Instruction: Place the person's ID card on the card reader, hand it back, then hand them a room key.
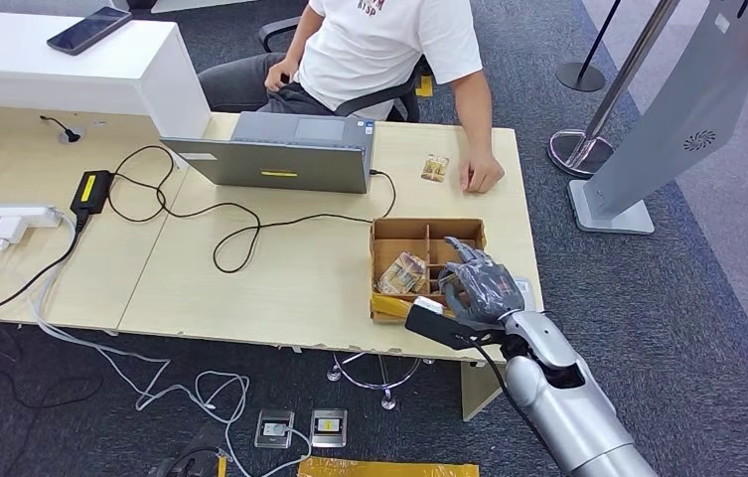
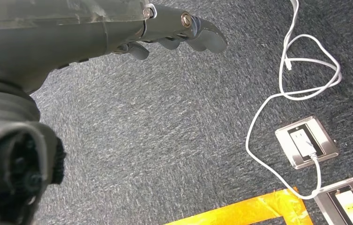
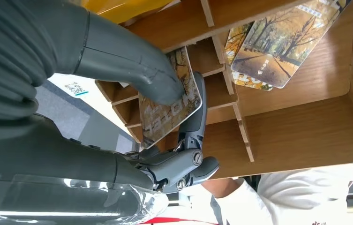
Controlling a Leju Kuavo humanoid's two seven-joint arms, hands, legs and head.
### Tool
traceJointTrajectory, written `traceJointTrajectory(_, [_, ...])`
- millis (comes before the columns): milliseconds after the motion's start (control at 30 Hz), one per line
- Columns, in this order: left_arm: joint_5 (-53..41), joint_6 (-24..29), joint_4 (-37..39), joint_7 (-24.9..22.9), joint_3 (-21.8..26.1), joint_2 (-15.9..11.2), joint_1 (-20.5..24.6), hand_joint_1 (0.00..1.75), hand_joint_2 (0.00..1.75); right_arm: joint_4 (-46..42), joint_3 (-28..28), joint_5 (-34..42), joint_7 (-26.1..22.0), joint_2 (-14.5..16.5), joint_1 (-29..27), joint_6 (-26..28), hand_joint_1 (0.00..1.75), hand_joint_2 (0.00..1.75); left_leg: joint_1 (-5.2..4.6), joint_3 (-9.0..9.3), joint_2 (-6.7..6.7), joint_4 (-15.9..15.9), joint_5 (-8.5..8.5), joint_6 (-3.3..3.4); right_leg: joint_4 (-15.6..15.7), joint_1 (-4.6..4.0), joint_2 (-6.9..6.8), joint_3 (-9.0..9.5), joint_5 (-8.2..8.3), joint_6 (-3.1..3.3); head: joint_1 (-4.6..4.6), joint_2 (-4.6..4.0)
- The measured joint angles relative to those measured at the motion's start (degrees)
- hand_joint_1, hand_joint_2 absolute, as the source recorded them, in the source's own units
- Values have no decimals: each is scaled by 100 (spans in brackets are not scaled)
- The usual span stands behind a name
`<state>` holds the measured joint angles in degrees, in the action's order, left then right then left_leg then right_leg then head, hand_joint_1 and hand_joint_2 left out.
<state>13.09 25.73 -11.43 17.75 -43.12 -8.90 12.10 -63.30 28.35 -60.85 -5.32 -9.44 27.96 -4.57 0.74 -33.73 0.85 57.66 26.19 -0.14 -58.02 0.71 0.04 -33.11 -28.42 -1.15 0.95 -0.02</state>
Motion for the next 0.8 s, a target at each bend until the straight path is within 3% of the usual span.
traceJointTrajectory(800, [18, 2, 0, 0, 0, 2, -1, 0, 0, 19, 14, 7, -8, 9, 2, -7, 175, 175, 0, 0, 0, 0, 0, 0, 0, 0, 0, 1, 0, 0, 0, 0])
